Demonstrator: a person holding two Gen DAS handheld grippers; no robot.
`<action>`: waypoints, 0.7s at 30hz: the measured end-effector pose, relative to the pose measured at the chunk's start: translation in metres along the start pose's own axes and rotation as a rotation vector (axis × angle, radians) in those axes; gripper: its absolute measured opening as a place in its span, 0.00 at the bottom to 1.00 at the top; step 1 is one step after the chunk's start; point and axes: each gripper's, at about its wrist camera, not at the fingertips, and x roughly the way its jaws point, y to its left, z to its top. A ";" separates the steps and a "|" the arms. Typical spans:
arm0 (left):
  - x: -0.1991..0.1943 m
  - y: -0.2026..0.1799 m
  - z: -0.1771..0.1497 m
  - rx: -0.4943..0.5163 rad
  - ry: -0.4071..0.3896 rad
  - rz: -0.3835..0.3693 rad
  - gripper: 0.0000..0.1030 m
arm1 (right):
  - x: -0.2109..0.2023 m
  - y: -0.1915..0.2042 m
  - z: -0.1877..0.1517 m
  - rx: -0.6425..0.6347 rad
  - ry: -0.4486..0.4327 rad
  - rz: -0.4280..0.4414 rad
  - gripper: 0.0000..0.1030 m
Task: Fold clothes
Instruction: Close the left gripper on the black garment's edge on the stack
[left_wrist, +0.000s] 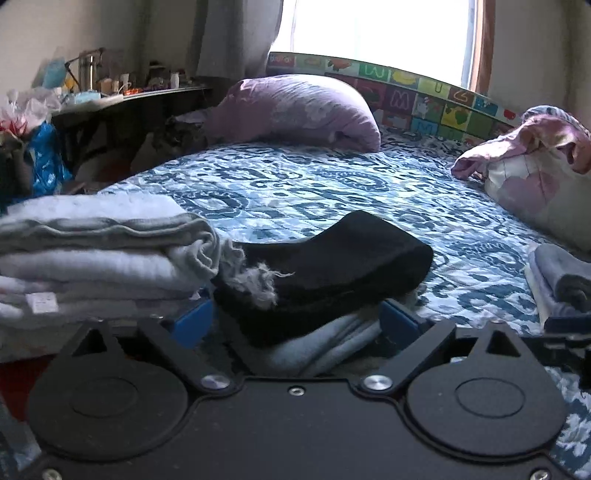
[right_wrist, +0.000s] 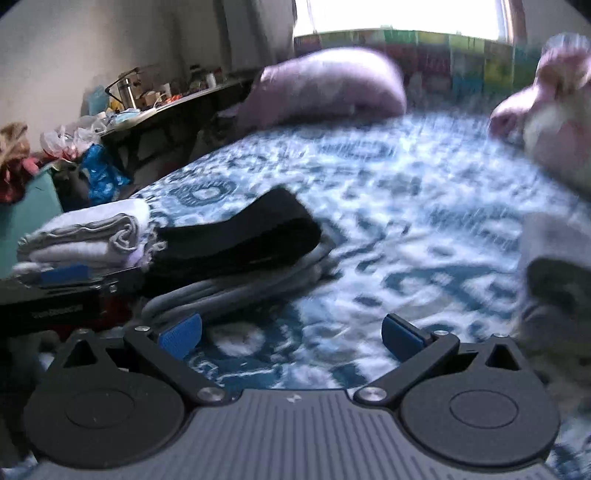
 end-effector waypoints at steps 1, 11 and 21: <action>0.004 0.001 0.000 -0.001 0.005 0.003 0.82 | 0.005 -0.002 0.001 0.001 0.014 0.010 1.00; 0.044 -0.004 0.000 0.022 0.044 0.056 0.57 | 0.032 -0.003 -0.006 0.001 0.018 0.029 1.00; 0.053 -0.003 0.009 0.082 0.065 0.084 0.05 | 0.029 -0.013 -0.020 0.071 0.061 0.100 1.00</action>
